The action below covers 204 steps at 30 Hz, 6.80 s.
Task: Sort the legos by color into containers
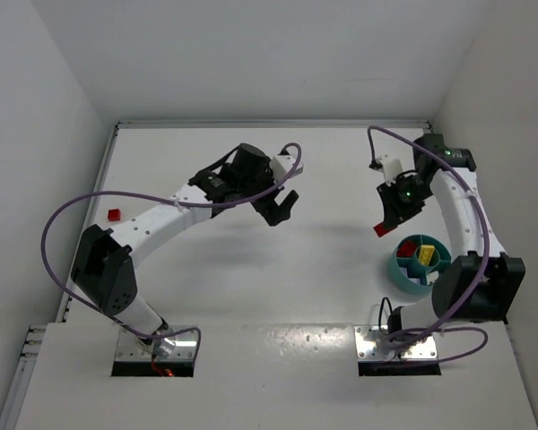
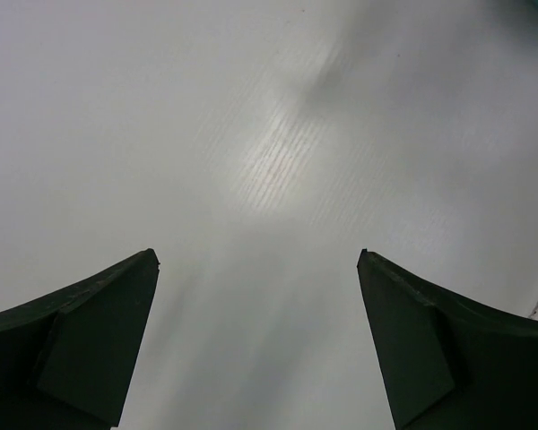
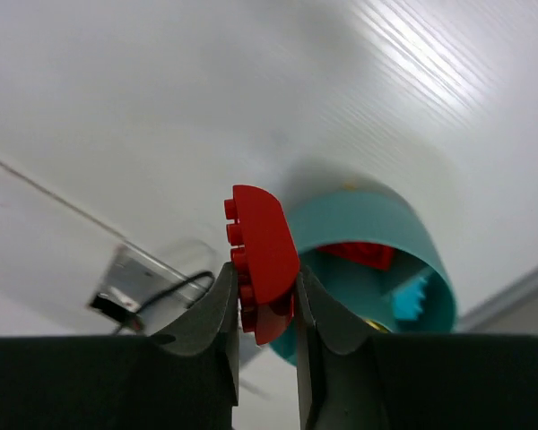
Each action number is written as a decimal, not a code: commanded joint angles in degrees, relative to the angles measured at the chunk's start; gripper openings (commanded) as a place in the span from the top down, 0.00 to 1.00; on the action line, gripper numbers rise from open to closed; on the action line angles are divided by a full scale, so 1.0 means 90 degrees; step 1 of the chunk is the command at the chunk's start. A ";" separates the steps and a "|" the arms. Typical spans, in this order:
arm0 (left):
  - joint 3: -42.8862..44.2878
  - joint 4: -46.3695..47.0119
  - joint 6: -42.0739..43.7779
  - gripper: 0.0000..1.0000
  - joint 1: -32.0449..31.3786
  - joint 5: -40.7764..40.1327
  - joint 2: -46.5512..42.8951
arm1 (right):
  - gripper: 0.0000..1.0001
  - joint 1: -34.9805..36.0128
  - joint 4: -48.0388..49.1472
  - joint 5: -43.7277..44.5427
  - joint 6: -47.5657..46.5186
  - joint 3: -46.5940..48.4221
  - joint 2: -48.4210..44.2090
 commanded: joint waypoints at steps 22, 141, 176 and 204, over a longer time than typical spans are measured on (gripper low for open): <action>0.0075 0.0075 -0.0356 0.00 0.0403 0.0840 -0.0204 | 1.00 -0.0897 -0.0796 0.1751 -0.2275 0.0316 0.0971; 0.0126 -0.0523 -0.0602 0.87 0.6704 -0.0588 0.2083 | 0.21 -0.0458 -0.0942 -0.2124 -0.0118 0.1772 0.1654; 0.0640 0.0622 -0.0034 0.93 -0.1892 0.0030 0.0459 | 0.33 -0.0223 -0.0122 -0.5914 0.1768 -0.1071 0.0805; 0.1628 0.0505 -0.0688 0.87 -0.1698 -0.0820 0.0977 | 0.93 0.0382 -0.0521 -0.5545 0.1320 -0.0779 0.1097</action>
